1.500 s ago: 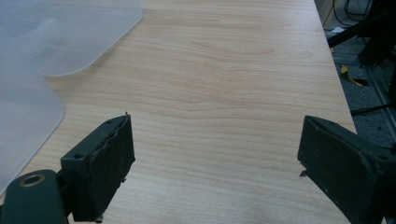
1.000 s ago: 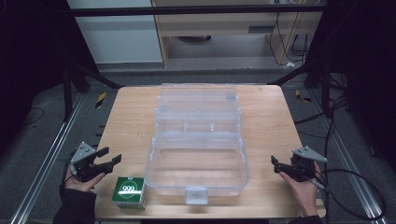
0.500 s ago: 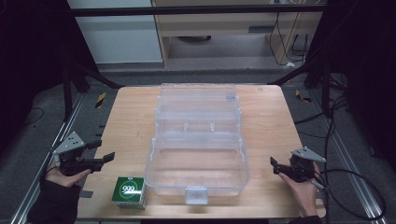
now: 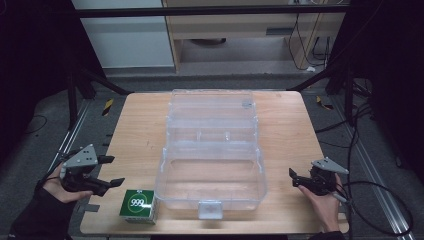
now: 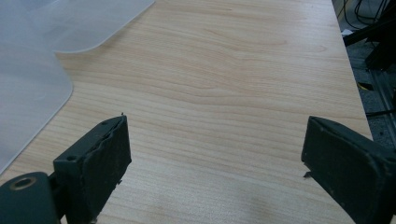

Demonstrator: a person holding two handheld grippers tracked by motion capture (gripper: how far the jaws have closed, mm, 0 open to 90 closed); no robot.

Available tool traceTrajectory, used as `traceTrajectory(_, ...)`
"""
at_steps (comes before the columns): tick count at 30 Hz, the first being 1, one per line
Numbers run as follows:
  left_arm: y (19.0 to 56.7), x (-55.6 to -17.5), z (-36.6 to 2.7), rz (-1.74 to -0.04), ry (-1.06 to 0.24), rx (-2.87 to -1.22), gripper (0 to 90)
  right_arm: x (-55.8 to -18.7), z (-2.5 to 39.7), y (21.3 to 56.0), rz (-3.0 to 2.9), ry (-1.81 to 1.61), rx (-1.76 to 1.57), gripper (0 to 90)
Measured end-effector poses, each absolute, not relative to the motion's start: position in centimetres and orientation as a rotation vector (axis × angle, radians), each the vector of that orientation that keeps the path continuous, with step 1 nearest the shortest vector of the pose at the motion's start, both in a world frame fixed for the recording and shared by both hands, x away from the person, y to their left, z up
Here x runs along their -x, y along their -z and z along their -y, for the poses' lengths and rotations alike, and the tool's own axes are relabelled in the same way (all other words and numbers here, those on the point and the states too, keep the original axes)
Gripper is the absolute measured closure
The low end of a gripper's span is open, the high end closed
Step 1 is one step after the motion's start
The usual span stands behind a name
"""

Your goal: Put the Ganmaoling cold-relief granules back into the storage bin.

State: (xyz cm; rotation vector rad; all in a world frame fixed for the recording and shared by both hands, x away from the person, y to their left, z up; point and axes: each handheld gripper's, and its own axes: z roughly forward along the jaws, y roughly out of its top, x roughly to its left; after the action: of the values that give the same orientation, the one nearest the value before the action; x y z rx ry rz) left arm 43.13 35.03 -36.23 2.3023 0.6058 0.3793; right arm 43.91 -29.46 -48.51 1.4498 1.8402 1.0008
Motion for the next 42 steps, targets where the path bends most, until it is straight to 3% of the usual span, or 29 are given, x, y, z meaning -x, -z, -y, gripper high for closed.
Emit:
traceTrajectory(19, 36.5, -42.4, -33.0, -0.397, -0.282, -2.519, 8.8, -44.0, 29.4, 48.6, -1.855, -1.000, -1.447, 6.7)
traceTrajectory(42, 38.6, -41.3, -30.2, -0.263, -0.218, -2.639, 4.2, -44.0, 29.3, 48.7, -1.879, -0.996, -1.442, 5.7)
